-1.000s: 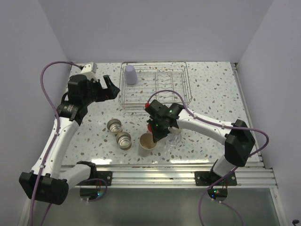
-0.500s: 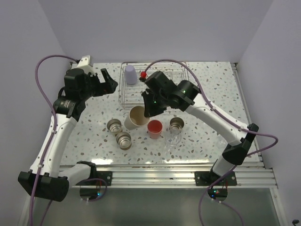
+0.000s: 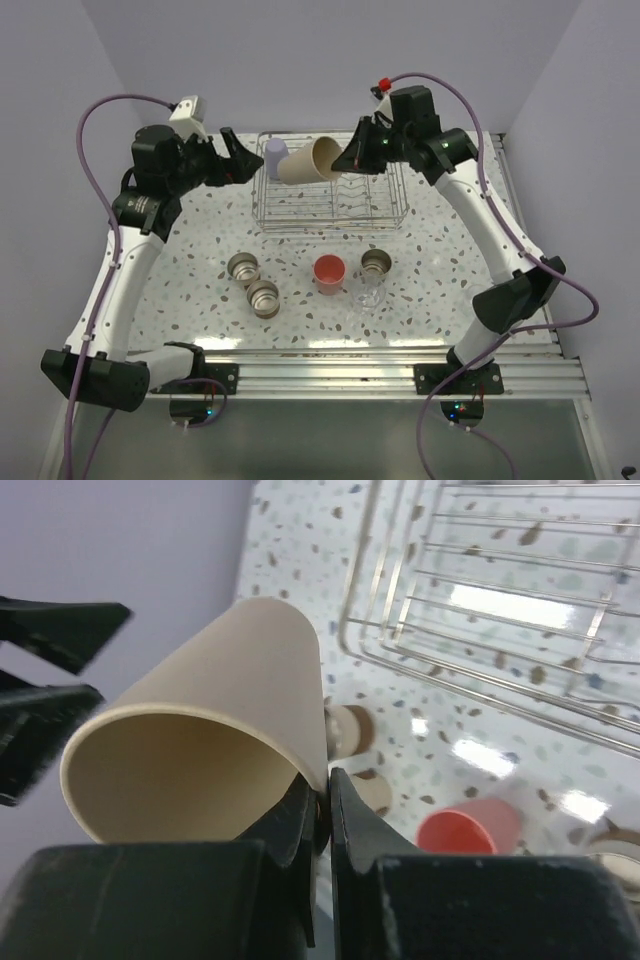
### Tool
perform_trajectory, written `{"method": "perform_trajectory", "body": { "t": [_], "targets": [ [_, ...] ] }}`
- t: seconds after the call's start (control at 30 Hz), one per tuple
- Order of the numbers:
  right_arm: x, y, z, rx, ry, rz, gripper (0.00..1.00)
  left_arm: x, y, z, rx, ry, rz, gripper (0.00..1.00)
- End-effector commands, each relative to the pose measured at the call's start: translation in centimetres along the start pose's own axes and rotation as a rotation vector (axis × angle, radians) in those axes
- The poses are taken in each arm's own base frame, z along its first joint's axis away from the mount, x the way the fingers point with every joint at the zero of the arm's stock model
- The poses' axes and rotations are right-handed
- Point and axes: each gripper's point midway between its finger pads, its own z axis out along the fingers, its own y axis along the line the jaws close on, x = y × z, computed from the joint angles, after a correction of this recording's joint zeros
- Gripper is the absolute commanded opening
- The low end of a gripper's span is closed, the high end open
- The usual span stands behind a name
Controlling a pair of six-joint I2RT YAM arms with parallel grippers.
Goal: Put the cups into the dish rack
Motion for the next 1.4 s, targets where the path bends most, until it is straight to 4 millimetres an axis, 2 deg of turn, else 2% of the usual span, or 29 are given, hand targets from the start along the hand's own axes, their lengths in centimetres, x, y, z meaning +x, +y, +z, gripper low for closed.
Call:
{"method": "perform_trajectory", "body": {
  "t": [0.0,0.07,0.1,0.13,0.2,0.3,0.47,0.77,1.13,1.27,1.37],
  "targets": [
    [-3.2,7.4,-3.0,-0.371,-0.083,0.048,0.0,-1.9,-5.6,-0.4,0.307,-0.022,-0.001,1.0],
    [-4.6,7.9,-3.3,-0.422,-0.115,0.063,0.0,-2.7,-6.5,-0.4,0.391,-0.046,-0.009,1.0],
    [-4.8,8.2,-3.5,-0.447,-0.105,0.091,0.0,-2.1,-7.4,-0.7,0.464,-0.012,-0.051,1.0],
    [-5.3,8.1,-3.6,-0.458,-0.114,0.1,0.0,-3.0,-8.0,-0.7,0.517,-0.047,-0.038,1.0],
    [-6.1,8.2,-4.0,-0.493,-0.128,0.119,0.0,-2.8,-9.4,-1.1,0.618,-0.024,-0.075,1.0],
    [-6.9,8.3,-4.7,-0.551,-0.144,0.151,0.0,-3.7,-10.7,-1.4,0.723,-0.049,-0.077,1.0],
    [-7.7,9.3,-5.8,-0.67,-0.158,0.192,0.0,-3.6,-10.6,-1.5,0.744,-0.051,-0.113,1.0],
    [-8.9,11.1,-6.9,-0.85,-0.168,0.276,0.0,-3.8,-11.5,-2.7,0.855,-0.085,-0.164,1.0],
    [-8.8,11.3,-7.4,-0.9,-0.171,0.304,0.0,-5.1,-12.6,-4.0,0.975,-0.155,-0.225,1.0],
    [-8.1,11.0,-7.2,-0.893,-0.164,0.311,0.0,-5.9,-12.8,-4.1,0.984,-0.184,-0.225,1.0],
    [-6.9,11.3,-6.8,-0.891,-0.137,0.309,0.0,-7.0,-12.7,-3.5,0.963,-0.211,-0.228,1.0]
  ]
}}
